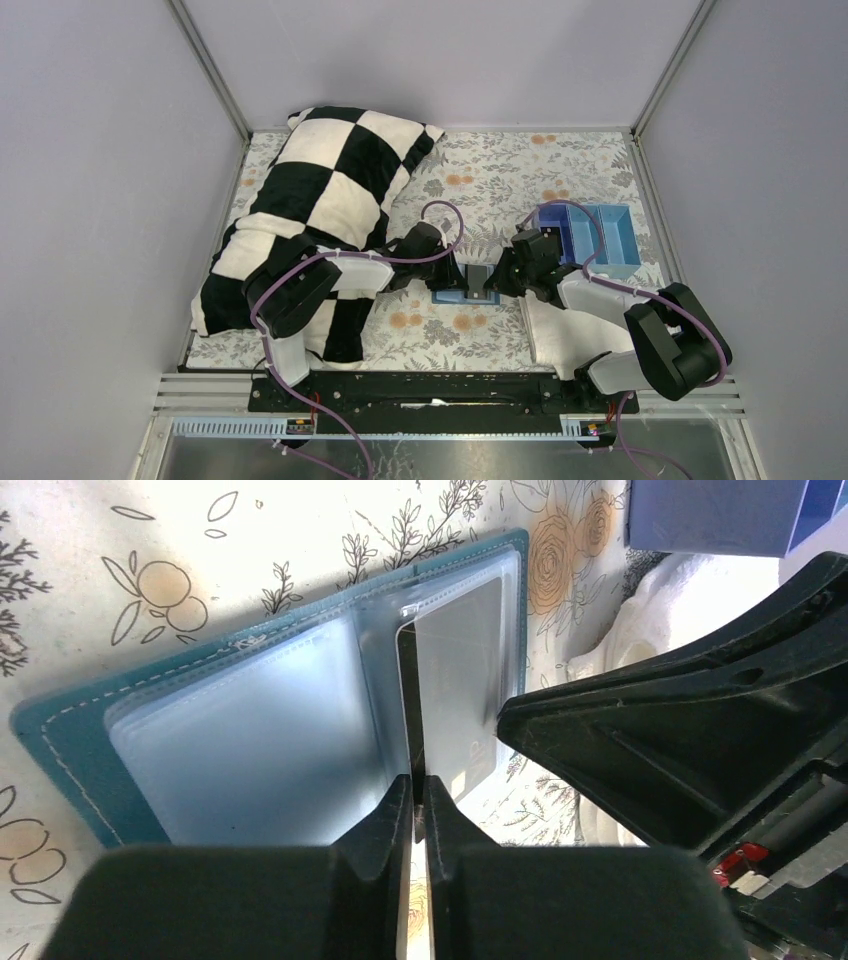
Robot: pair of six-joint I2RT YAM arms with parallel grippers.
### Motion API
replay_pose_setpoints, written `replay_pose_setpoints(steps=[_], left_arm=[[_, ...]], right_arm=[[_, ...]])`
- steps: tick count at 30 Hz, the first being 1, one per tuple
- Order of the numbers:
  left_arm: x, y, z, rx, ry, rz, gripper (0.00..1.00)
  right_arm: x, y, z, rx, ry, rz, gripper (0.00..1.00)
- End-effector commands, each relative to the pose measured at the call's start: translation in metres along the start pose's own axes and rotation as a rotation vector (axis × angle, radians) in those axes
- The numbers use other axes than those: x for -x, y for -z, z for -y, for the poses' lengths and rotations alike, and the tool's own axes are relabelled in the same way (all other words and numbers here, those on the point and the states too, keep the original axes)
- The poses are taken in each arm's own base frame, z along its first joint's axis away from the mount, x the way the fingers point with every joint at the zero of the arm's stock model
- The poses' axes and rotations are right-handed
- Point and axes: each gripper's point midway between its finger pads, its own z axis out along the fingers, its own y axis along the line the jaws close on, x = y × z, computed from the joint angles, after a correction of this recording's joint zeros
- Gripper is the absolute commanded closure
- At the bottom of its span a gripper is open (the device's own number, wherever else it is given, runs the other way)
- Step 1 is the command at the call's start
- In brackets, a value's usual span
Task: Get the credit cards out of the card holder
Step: Remove the credit card from the card holder.
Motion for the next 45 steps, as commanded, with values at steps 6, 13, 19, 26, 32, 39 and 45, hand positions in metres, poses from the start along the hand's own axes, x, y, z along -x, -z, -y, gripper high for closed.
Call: replay_pose_setpoints(steps=[6,13,19,26,32,39,45], left_arm=[[0.011,0.003,0.013,-0.071,-0.034,0.03,1.0],[0.008,0.009,0.007,-0.058,-0.071,0.006,1.0],[0.004,0.019,-0.006,-0.025,-0.106,-0.025,1.0],[0.004,0.028,-0.017,-0.016,-0.117,-0.039,1.0],[0.006,0.037,-0.026,-0.013,-0.114,-0.037,1.0],[0.027,0.066,-0.012,-0.028,-0.151,0.013,1.0],[0.04,0.1,0.021,-0.082,-0.216,0.045,1.0]], right_arm=[[-0.017,-0.004,0.017,-0.022,-0.042,-0.021,0.94],[-0.022,-0.005,0.025,-0.044,-0.044,-0.021,1.0],[-0.026,-0.004,0.034,-0.072,-0.032,-0.024,1.0],[-0.03,-0.004,0.042,-0.094,-0.036,-0.027,1.0],[-0.028,0.0,0.043,-0.102,-0.03,-0.018,1.0],[-0.011,0.017,0.031,-0.101,0.016,0.006,1.0],[0.029,0.053,-0.011,0.015,0.093,0.096,0.67]])
